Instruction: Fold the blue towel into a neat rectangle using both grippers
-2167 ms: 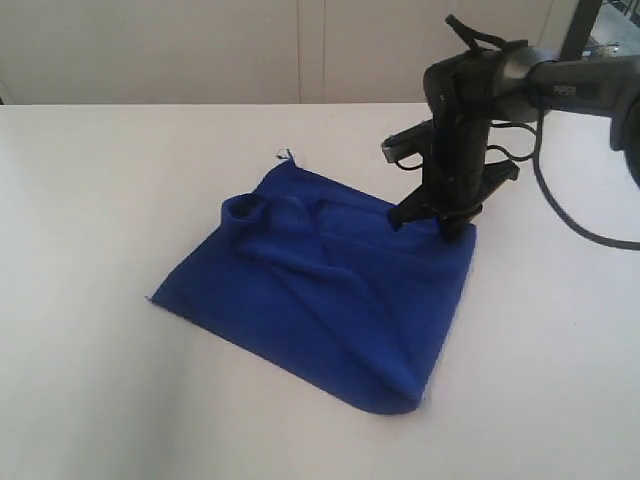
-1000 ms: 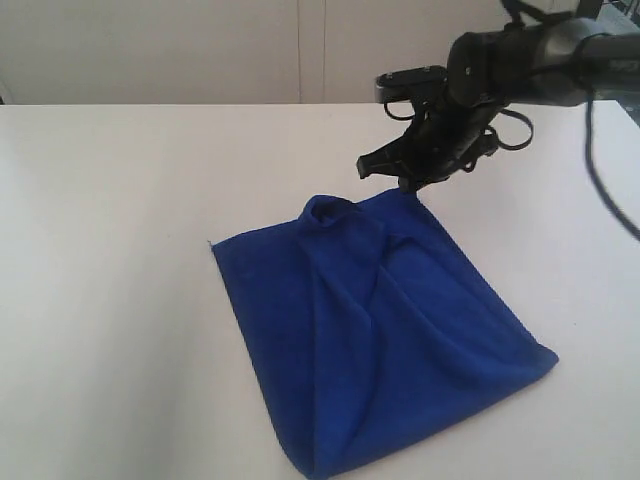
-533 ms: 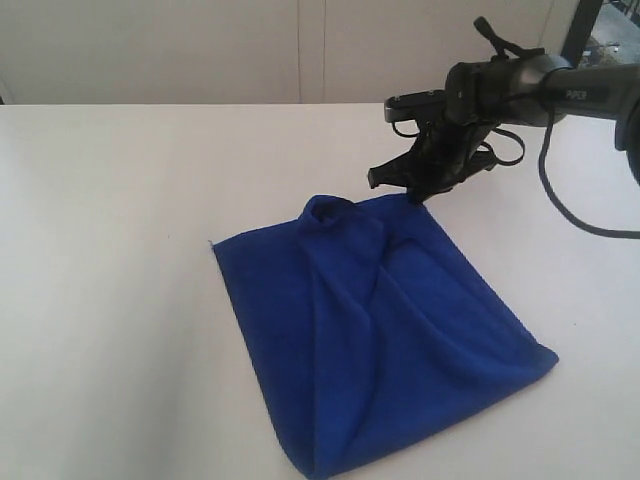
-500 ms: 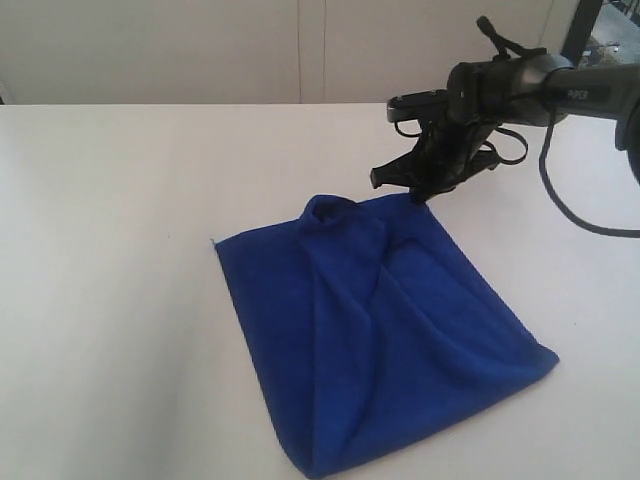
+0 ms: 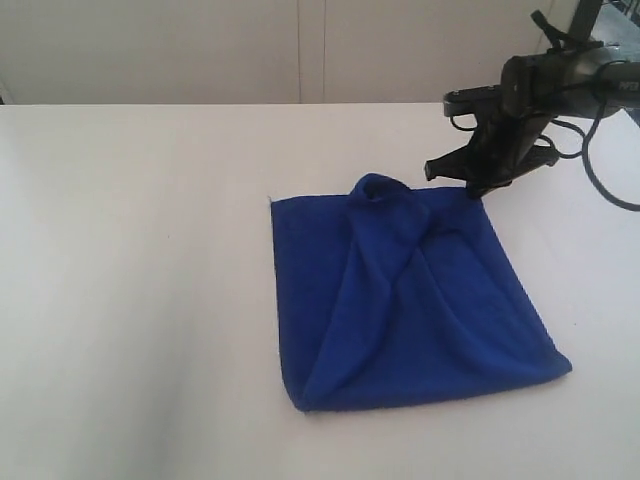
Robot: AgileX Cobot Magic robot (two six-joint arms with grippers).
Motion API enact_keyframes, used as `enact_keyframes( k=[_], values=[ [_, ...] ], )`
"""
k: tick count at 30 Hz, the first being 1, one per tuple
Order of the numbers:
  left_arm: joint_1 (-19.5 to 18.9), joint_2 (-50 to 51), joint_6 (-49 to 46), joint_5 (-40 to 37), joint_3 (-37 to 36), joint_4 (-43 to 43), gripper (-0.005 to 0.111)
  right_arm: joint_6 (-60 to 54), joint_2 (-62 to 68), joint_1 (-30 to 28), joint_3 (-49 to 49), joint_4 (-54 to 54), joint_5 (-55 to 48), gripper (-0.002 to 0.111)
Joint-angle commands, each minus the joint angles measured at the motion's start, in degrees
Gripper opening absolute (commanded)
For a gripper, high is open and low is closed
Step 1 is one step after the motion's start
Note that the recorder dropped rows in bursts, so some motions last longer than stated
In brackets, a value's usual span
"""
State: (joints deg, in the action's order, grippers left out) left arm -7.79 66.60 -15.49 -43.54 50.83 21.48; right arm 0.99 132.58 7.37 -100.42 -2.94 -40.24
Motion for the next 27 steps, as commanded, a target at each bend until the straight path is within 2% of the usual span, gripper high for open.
enact_keyframes(
  k=[1, 5, 11, 14, 22, 27],
  values=[
    [-0.1, -0.57, -0.12, -0.58, -0.03, 0.8, 0.0, 0.69, 0.28, -2.04, -0.25, -2.11, -3.02, 0.0],
    [-0.1, -0.57, -0.12, -0.58, -0.03, 0.8, 0.0, 0.69, -3.42, -1.78, -2.13, -1.27, -4.92, 0.0],
    [-0.1, -0.57, -0.12, -0.58, -0.03, 0.8, 0.0, -2.84, -10.96, 1.48, -3.49, 7.46, -9.59, 0.0],
    [-0.1, -0.57, -0.12, -0.58, -0.03, 0.8, 0.0, -7.13, -12.45, 5.72, -3.49, 12.8, -12.88, 0.0],
    [-0.1, -0.57, -0.12, -0.58, -0.03, 0.8, 0.0, -8.25, -10.71, 18.24, -3.37, 13.66, -17.15, 0.0],
    [-0.1, -0.57, -0.12, -0.58, -0.03, 0.8, 0.0, -8.25, -7.24, 23.06, -3.29, 13.55, -16.44, 0.0]
  ],
)
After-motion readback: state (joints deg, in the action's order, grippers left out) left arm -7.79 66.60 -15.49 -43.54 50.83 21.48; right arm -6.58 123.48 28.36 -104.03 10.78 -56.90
